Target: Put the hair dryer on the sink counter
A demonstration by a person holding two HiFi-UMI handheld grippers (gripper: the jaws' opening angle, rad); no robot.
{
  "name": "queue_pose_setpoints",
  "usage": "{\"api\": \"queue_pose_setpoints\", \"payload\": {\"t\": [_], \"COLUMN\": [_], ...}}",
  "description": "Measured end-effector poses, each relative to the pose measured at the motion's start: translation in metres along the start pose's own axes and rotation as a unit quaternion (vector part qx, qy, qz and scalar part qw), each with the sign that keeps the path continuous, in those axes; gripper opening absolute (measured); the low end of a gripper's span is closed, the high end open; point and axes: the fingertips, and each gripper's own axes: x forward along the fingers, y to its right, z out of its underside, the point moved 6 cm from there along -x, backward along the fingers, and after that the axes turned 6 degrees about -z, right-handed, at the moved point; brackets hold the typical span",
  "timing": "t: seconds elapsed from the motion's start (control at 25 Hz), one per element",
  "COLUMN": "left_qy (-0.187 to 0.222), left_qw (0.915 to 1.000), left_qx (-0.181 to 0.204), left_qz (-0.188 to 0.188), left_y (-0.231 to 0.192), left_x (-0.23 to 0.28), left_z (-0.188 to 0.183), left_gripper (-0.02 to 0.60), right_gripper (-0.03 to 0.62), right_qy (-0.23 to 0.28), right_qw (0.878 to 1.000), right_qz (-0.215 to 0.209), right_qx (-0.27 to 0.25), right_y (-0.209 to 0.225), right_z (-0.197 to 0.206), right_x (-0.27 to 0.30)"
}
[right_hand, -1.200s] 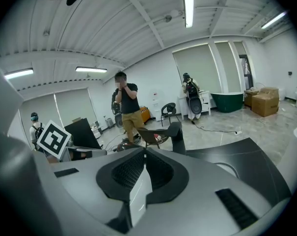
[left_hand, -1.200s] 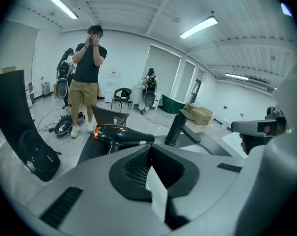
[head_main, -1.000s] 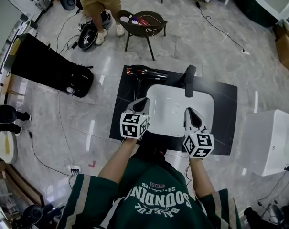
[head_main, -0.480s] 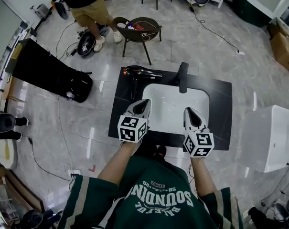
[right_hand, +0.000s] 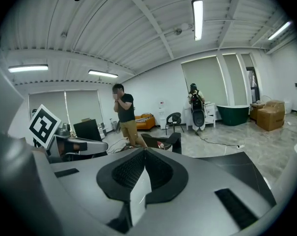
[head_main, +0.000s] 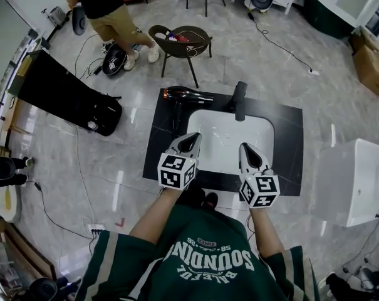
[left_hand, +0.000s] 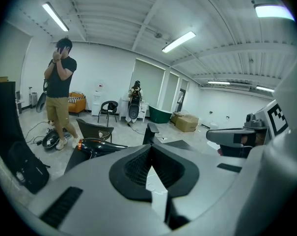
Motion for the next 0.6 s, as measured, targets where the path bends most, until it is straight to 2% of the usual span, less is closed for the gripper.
{"api": "queue_pose_setpoints", "payload": {"t": [0.2, 0.36, 0.6], "left_qy": [0.003, 0.023, 0.017], "left_qw": [1.0, 0.9997, 0.9998], "left_qx": [-0.001, -0.003, -0.002], "left_qz": [0.004, 0.006, 0.011], "left_y": [0.0, 0.001, 0.003], "left_x": [-0.005, -0.012, -0.017], "left_z": [0.004, 0.002, 0.005], "left_gripper": [0.011, 0.011, 0.011], "right_gripper": [0.043, 0.043, 0.043], "right_qy": [0.001, 0.001, 0.002], "right_qw": [1.0, 1.0, 1.0], "right_qz": [-0.006, -0.009, -0.014], "right_qx": [-0.013, -0.019, -0.014], "right_y": [-0.009, -0.015, -0.02], "right_z": [0.001, 0.002, 0.003], "right_x": [-0.002, -0.004, -0.008]}}
